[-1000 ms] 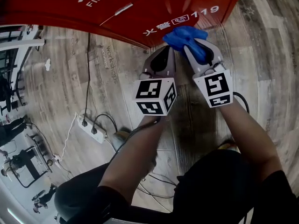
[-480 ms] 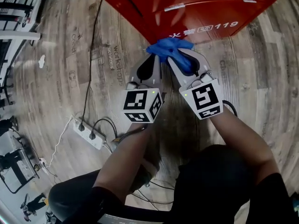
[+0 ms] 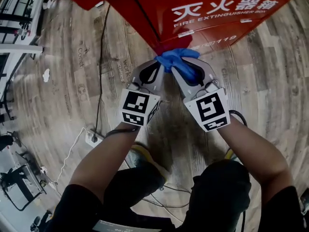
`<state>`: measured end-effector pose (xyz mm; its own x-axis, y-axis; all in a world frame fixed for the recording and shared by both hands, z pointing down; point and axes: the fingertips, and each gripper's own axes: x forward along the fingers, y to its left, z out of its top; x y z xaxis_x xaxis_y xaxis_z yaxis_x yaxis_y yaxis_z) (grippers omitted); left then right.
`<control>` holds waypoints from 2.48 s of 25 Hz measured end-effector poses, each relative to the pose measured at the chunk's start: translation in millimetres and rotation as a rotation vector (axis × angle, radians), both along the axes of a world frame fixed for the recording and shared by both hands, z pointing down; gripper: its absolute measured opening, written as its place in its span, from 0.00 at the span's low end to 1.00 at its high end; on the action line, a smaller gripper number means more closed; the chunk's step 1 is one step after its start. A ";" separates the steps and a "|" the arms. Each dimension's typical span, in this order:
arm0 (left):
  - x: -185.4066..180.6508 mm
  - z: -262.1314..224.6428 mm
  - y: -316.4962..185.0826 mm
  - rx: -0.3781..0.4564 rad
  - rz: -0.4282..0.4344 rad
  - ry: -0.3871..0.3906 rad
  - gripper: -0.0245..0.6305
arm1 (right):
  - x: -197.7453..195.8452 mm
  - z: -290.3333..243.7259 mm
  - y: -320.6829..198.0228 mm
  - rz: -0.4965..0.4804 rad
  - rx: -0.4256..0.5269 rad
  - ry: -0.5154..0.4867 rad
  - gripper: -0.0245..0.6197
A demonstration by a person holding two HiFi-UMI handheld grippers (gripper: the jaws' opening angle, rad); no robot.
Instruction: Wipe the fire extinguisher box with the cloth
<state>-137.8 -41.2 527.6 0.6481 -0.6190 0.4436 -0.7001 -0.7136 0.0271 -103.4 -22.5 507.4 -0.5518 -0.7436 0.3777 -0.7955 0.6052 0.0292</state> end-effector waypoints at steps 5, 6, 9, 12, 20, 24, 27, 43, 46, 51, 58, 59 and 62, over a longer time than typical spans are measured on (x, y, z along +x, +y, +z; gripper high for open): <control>-14.2 -30.9 1.7 -0.092 0.080 -0.019 0.04 | -15.6 -29.1 -1.8 0.016 -0.023 0.002 0.21; -19.8 -43.6 0.9 -0.101 0.085 -0.011 0.04 | -19.3 -38.6 -1.2 0.016 -0.030 -0.004 0.21; -33.0 -90.5 -7.8 -0.088 0.097 0.018 0.04 | -31.9 -73.4 -2.7 0.009 -0.044 -0.011 0.22; -38.2 -137.3 -19.2 -0.014 0.141 0.036 0.04 | -40.9 -108.2 -10.0 0.024 -0.040 0.004 0.22; -38.2 -198.5 -25.1 0.056 0.197 0.127 0.04 | -48.4 -168.0 -12.9 0.165 0.028 0.017 0.22; -35.5 -222.9 -21.3 0.082 0.214 0.147 0.04 | -45.3 -188.2 -10.4 0.226 0.043 0.001 0.22; -34.4 -253.5 -18.9 0.110 0.193 0.178 0.04 | -43.1 -215.2 -10.1 0.240 0.079 -0.018 0.22; -25.3 -386.9 4.3 0.064 0.022 0.231 0.04 | -32.8 -333.9 5.0 0.186 -0.002 -0.017 0.22; -25.7 -415.2 2.4 0.028 0.038 0.245 0.04 | -33.1 -358.8 7.1 0.216 -0.045 -0.001 0.22; -38.3 -478.2 14.9 -0.035 0.053 0.263 0.04 | -52.5 -425.5 18.8 0.308 -0.073 -0.011 0.21; -46.3 -595.6 36.3 0.010 0.153 0.158 0.04 | -54.9 -535.8 41.1 0.435 -0.082 -0.096 0.22; -44.7 -611.3 34.4 0.029 0.151 0.152 0.04 | -51.1 -551.9 40.3 0.435 -0.066 -0.106 0.22; -37.0 -657.8 36.6 0.042 0.122 0.150 0.04 | -34.4 -597.4 41.1 0.418 -0.038 -0.121 0.21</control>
